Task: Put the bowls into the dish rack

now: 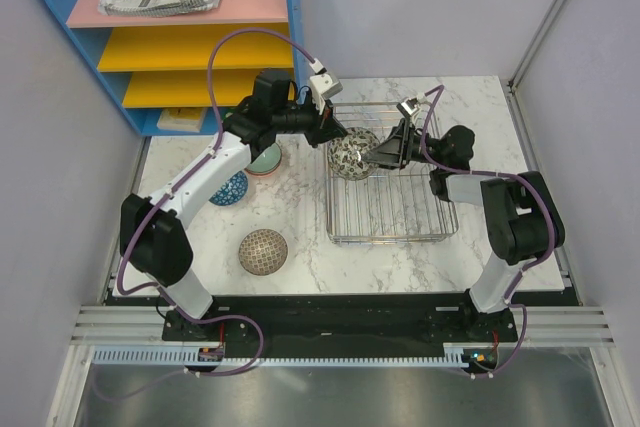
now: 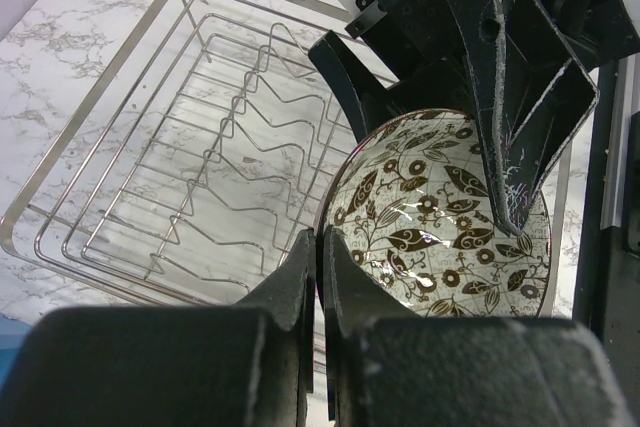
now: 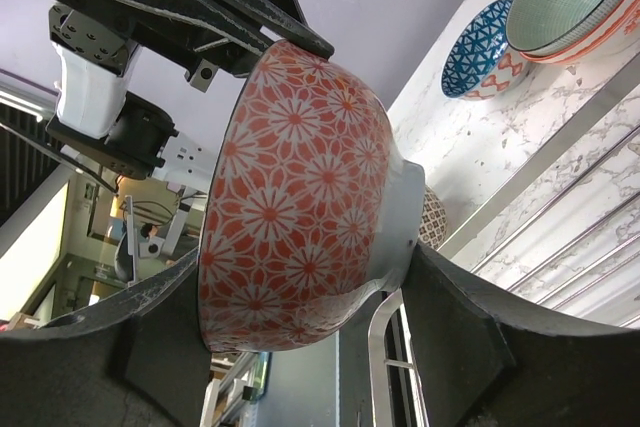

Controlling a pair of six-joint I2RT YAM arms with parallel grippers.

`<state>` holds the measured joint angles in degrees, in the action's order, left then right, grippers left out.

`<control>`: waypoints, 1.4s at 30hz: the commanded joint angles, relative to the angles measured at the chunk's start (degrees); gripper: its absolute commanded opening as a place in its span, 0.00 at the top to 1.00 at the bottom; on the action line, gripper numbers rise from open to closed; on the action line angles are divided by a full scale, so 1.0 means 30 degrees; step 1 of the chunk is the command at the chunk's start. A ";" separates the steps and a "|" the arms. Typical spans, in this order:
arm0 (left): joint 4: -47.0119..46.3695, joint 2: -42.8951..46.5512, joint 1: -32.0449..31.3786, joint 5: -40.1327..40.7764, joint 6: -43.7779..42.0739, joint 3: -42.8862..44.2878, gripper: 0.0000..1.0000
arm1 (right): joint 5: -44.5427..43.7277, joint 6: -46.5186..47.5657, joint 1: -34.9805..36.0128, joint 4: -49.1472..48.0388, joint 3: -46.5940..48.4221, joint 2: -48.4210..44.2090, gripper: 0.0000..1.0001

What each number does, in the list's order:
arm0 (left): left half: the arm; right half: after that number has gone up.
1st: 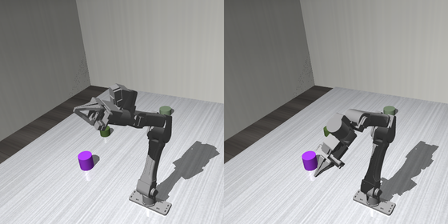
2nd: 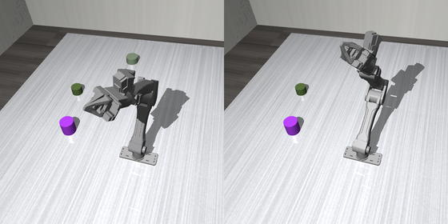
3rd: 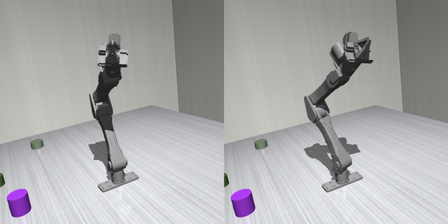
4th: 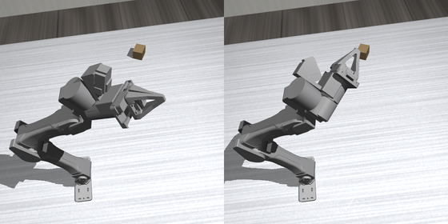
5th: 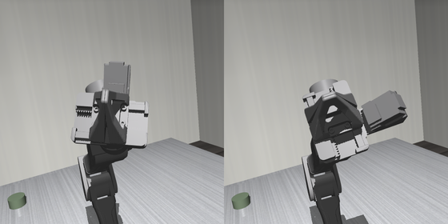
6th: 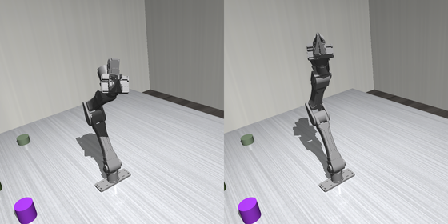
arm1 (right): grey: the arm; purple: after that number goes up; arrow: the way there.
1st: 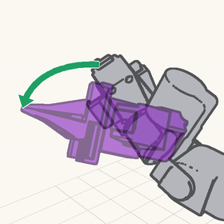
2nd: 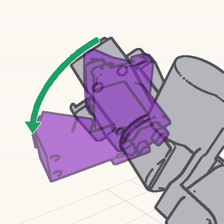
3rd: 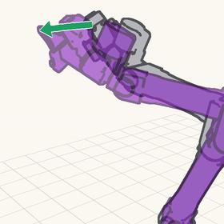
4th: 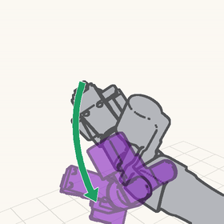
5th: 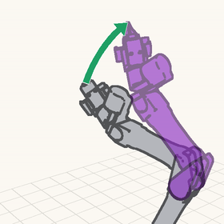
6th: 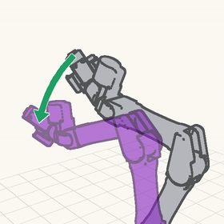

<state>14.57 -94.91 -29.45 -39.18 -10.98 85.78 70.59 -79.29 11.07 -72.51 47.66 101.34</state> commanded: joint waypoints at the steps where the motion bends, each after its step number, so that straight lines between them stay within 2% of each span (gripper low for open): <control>1: -0.0608 -0.0120 -0.0144 -0.0915 0.0468 0.0880 0.98 | -0.0501 0.0089 -0.0087 -0.4455 -0.0065 0.0000 0.78; 3: -0.0579 -0.0208 -0.0144 -0.0944 0.0467 0.0938 0.98 | -0.0648 0.1082 -0.0145 -0.3140 -0.0095 -0.0146 0.83; 4: -0.0550 -0.0266 -0.0144 -0.0973 0.0468 0.0968 0.98 | -0.0735 0.1551 -0.0174 -0.2497 -0.0153 -0.0205 0.91; 6: -0.0462 -0.0296 -0.0144 -0.1120 0.0467 0.1026 0.98 | -0.1057 0.3104 -0.0233 -0.0533 -0.0183 -0.0439 0.98; 10: -0.0432 -0.0354 -0.0144 -0.1326 0.0555 0.1056 0.94 | -0.1439 0.4688 -0.0292 0.1667 -0.0213 -0.0645 1.00; 13: -0.0432 -0.0413 -0.0144 -0.1354 0.0526 0.1056 0.87 | -0.1819 0.5654 -0.0379 0.2984 -0.0154 -0.0762 1.00; 17: -0.0373 -0.0413 -0.0144 -0.1559 0.0556 0.1085 0.66 | -0.2171 0.7528 -0.0526 0.5942 0.0051 -0.1084 1.00; 21: -0.0344 -0.0471 -0.0173 -0.1706 0.0614 0.1085 0.62 | -0.2698 0.9170 -0.0555 0.8257 0.0343 -0.1289 1.00; 24: -0.0315 -0.0442 -0.0173 -0.1706 0.0643 0.1056 0.53 | -0.2991 0.9699 -0.0585 0.8993 0.0373 -0.1407 1.00; 27: -0.0256 -0.0355 -0.0144 -0.1503 0.0731 0.1115 0.39 | -0.3372 1.0722 -0.0643 1.0454 0.0664 -0.1523 1.00; 30: 0.0065 -0.0091 -0.0115 -0.0801 0.0586 0.1056 0.26 | -0.4074 1.2684 -0.0643 1.3264 0.1366 -0.1991 1.00; 31: 0.0124 0.0054 -0.0114 -0.0537 0.0498 0.0969 0.13 | -0.4395 1.3326 -0.0643 1.5012 0.1573 -0.2341 1.00; 33: 0.0475 0.0610 -0.0056 0.0484 0.0118 0.0764 0.01 | -0.5214 1.5026 -0.0643 1.6546 0.2305 -0.2810 1.00; 34: 0.0563 0.0845 0.0002 0.0752 0.0000 0.0531 0.00 | -0.5450 1.5641 -0.0643 1.8322 0.2626 -0.3306 1.00; 38: 0.0857 0.2221 0.0820 0.1808 -0.0060 -0.0349 0.00 | -0.7324 1.8017 -0.0702 2.1325 0.3886 -0.4656 1.00; 42: 0.1907 0.3306 0.1525 0.4675 -0.0235 -0.1023 0.00 | -1.0829 2.0618 -0.0789 2.4019 0.4971 -0.5624 1.00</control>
<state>17.69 -90.00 -27.16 -34.20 -10.13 84.14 48.27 -28.32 9.15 -9.21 57.30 89.34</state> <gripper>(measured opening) 0.993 0.713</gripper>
